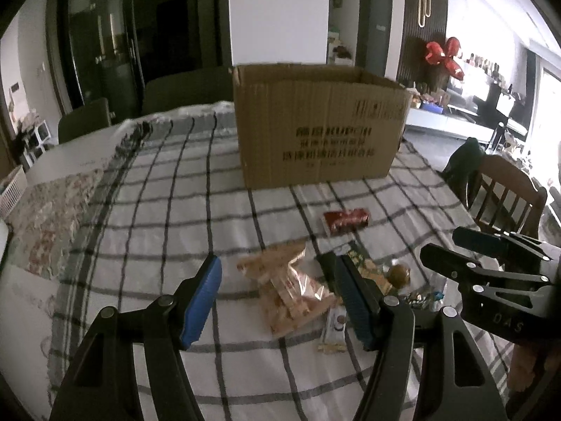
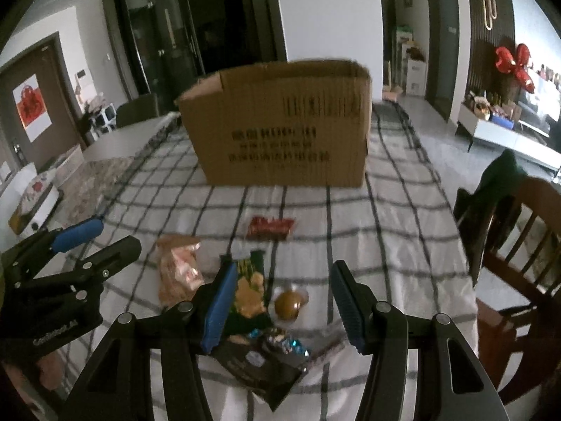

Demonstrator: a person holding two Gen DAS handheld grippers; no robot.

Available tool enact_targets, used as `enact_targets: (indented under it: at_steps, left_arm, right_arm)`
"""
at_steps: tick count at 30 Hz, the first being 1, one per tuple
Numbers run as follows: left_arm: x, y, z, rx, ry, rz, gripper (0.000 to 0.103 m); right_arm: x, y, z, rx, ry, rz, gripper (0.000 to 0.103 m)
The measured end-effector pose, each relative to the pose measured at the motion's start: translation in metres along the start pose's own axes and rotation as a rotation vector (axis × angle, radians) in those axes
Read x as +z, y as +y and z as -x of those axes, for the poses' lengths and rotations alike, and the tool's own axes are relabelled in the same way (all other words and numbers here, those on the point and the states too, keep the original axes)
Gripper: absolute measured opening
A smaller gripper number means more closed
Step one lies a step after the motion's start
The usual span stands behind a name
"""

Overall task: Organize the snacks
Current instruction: 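Grasp the biscuit bag with the left tool while the right tool grasps the round brown pastry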

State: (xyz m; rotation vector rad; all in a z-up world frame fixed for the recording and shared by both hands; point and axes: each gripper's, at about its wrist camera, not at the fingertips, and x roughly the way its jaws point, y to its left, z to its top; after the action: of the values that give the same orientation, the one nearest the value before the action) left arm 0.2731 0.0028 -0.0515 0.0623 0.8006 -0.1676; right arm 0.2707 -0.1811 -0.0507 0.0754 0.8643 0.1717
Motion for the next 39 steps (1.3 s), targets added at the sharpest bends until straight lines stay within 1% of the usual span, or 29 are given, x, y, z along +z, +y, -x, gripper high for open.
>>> enact_targets:
  at_steps: [7, 9, 12, 19, 23, 27, 29, 30, 34, 37, 39]
  left_arm:
    - [-0.007, 0.002, -0.022, -0.016, 0.052, 0.021, 0.066]
    - [-0.007, 0.002, -0.029, -0.018, 0.063, 0.028, 0.066]
    - [-0.006, 0.002, -0.038, -0.03, 0.078, 0.037, 0.066]
    - [-0.009, 0.0, -0.058, -0.015, 0.112, 0.053, 0.066]
    - [-0.011, 0.001, -0.068, -0.018, 0.137, 0.073, 0.066]
    - [-0.011, 0.002, -0.074, -0.02, 0.148, 0.084, 0.066]
    - [-0.012, 0.002, -0.077, -0.028, 0.157, 0.093, 0.065]
    - [-0.012, 0.003, -0.078, -0.032, 0.162, 0.099, 0.065]
    - [-0.013, 0.004, -0.081, -0.046, 0.173, 0.113, 0.058]
    - [-0.014, 0.004, -0.082, -0.056, 0.177, 0.118, 0.053]
    - [-0.014, 0.003, -0.081, -0.05, 0.168, 0.114, 0.047]
  right_arm:
    - [-0.011, -0.005, -0.019, -0.001, 0.064, -0.026, 0.055]
    - [-0.012, -0.005, -0.025, -0.005, 0.078, -0.029, 0.051]
    - [-0.014, -0.006, -0.032, -0.002, 0.097, -0.039, 0.05]
    - [-0.016, -0.011, -0.044, -0.002, 0.127, -0.063, 0.043]
    - [-0.017, -0.012, -0.05, 0.003, 0.139, -0.071, 0.04]
    - [-0.017, -0.012, -0.055, 0.006, 0.147, -0.078, 0.04]
    - [-0.016, -0.012, -0.057, 0.012, 0.15, -0.078, 0.036]
    - [-0.016, -0.011, -0.058, 0.014, 0.153, -0.076, 0.036]
    - [-0.018, -0.009, -0.062, 0.019, 0.161, -0.072, 0.032]
    - [-0.017, -0.009, -0.063, 0.017, 0.158, -0.068, 0.031]
    - [-0.017, -0.009, -0.063, 0.017, 0.157, -0.068, 0.031]
